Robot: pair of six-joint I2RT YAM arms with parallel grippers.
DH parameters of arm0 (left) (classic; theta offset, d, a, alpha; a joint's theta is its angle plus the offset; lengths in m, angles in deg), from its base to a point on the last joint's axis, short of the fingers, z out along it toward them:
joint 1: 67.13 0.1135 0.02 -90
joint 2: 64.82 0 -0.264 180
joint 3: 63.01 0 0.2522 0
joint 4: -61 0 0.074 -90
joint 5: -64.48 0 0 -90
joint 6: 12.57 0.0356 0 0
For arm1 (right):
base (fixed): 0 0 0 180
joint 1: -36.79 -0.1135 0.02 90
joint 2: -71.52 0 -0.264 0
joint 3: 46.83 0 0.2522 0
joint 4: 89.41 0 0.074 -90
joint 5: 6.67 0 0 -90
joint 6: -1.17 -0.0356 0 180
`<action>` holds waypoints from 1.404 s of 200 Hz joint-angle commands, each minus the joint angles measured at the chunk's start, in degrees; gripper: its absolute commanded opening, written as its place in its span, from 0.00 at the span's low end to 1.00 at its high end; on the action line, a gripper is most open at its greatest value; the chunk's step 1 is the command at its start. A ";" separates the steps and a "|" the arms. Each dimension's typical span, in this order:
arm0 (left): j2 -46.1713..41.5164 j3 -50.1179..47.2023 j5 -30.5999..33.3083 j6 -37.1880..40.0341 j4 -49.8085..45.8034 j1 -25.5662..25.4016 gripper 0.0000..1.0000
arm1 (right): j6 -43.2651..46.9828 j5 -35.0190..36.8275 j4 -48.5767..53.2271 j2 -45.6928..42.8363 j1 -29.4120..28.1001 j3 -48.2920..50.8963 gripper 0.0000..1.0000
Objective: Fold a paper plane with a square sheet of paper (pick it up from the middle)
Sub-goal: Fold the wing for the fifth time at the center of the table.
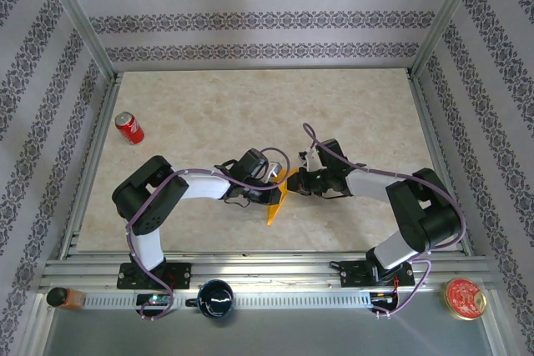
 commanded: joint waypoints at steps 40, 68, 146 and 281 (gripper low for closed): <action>1.93 -2.67 1.71 1.67 -11.97 -0.94 0.00 | 3.30 1.30 0.15 6.10 -0.08 -4.89 0.05; 2.39 -2.62 1.89 1.58 -12.05 -0.96 0.00 | 4.09 1.60 0.83 8.81 0.13 -7.17 0.05; 2.79 -3.39 1.70 1.58 -12.25 -0.94 0.00 | 4.11 5.15 -0.94 13.97 4.51 -6.43 0.05; 2.25 -3.15 1.80 1.83 -13.53 -1.34 0.00 | 2.28 6.30 -3.01 13.51 13.57 -9.54 0.08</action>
